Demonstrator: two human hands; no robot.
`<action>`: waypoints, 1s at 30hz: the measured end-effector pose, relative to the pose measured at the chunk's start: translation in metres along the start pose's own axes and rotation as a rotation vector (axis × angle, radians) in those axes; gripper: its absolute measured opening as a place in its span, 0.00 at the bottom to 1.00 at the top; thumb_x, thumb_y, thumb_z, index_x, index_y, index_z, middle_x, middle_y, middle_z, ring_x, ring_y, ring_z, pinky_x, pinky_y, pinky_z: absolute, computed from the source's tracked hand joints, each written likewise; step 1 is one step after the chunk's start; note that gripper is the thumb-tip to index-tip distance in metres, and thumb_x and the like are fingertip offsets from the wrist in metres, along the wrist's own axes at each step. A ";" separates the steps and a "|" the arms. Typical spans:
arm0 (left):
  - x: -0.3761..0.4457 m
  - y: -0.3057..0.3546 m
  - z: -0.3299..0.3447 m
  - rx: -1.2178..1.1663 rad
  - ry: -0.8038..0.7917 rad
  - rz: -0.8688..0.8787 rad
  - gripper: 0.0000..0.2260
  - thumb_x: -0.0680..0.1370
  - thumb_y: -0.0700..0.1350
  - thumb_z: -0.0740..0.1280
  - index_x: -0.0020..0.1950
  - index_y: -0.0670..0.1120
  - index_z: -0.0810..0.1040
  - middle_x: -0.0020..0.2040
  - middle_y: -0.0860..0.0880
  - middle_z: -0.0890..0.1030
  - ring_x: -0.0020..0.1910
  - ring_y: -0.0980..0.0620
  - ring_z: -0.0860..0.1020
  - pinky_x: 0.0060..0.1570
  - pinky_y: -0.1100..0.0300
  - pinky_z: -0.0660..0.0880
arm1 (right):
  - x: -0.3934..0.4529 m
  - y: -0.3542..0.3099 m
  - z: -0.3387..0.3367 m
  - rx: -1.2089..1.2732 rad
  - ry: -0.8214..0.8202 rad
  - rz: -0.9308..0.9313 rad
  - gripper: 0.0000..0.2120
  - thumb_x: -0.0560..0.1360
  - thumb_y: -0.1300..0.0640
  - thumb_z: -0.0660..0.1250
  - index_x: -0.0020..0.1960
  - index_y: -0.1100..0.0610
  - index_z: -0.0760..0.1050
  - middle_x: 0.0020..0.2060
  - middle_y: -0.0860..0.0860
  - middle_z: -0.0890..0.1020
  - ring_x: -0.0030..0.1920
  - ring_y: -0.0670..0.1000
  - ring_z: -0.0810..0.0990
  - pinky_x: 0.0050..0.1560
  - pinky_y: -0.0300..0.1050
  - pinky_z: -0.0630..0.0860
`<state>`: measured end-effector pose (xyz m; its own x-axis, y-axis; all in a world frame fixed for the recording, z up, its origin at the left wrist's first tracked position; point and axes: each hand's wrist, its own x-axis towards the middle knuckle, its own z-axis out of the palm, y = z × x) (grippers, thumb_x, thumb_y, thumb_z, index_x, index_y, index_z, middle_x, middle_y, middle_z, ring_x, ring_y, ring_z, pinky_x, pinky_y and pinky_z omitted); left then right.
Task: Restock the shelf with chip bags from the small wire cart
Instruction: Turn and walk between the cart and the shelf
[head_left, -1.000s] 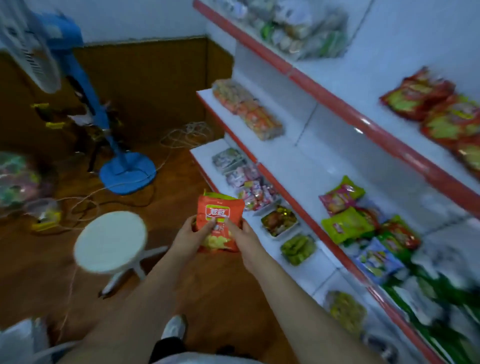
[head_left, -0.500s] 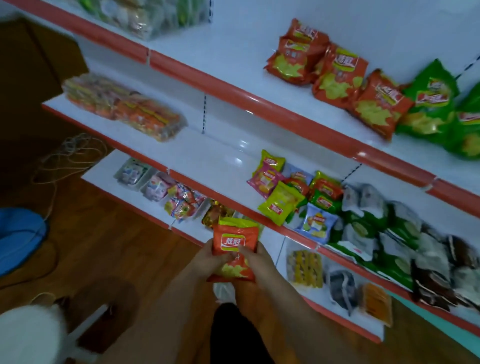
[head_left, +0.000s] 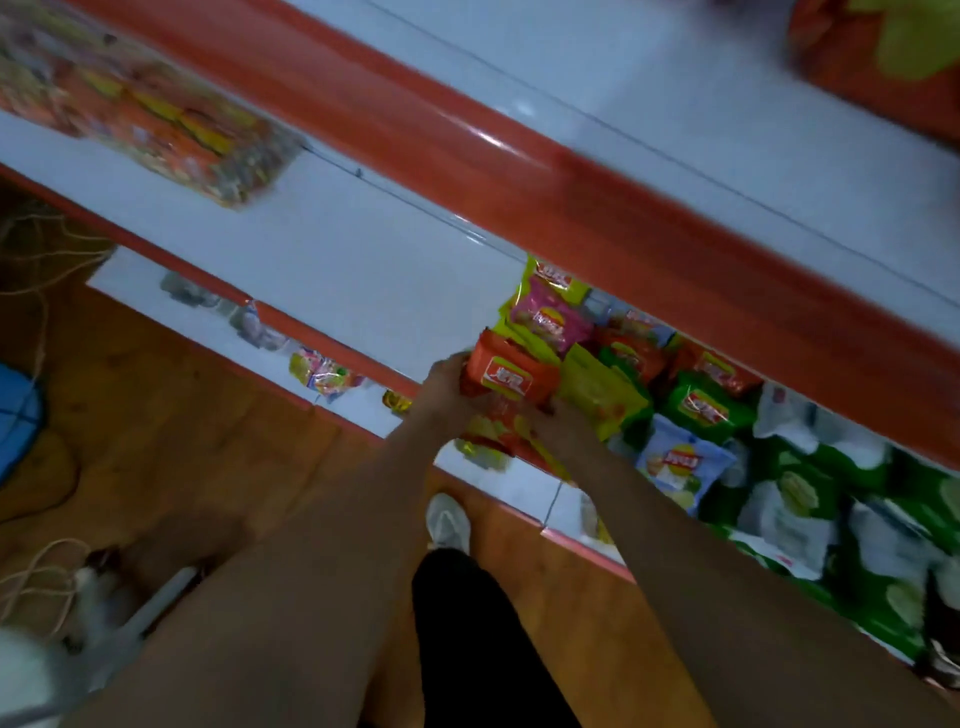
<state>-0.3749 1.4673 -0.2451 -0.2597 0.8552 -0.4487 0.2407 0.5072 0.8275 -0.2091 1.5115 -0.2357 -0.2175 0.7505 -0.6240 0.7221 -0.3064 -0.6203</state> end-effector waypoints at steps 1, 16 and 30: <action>0.011 -0.003 0.004 0.030 0.007 -0.007 0.26 0.70 0.47 0.77 0.67 0.46 0.75 0.52 0.52 0.80 0.49 0.53 0.79 0.46 0.62 0.73 | 0.008 0.004 -0.004 -0.067 0.014 -0.008 0.16 0.79 0.50 0.65 0.61 0.60 0.76 0.49 0.58 0.81 0.49 0.56 0.79 0.46 0.45 0.72; 0.003 -0.006 0.040 0.364 -0.030 -0.003 0.48 0.74 0.59 0.70 0.80 0.40 0.43 0.79 0.36 0.48 0.79 0.37 0.47 0.75 0.43 0.51 | 0.002 0.039 0.010 -0.146 0.134 0.032 0.21 0.77 0.40 0.60 0.55 0.57 0.76 0.47 0.58 0.83 0.46 0.58 0.81 0.50 0.57 0.78; -0.056 -0.037 -0.002 0.305 0.052 -0.027 0.17 0.76 0.42 0.66 0.65 0.44 0.75 0.59 0.42 0.79 0.60 0.42 0.78 0.57 0.49 0.78 | -0.050 0.012 0.068 -0.497 0.267 -0.239 0.17 0.76 0.54 0.65 0.63 0.60 0.74 0.57 0.59 0.80 0.59 0.61 0.78 0.57 0.54 0.75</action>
<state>-0.3715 1.4006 -0.2500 -0.3154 0.8384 -0.4446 0.5009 0.5450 0.6724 -0.2346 1.4304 -0.2439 -0.2853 0.9054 -0.3144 0.9077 0.1499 -0.3919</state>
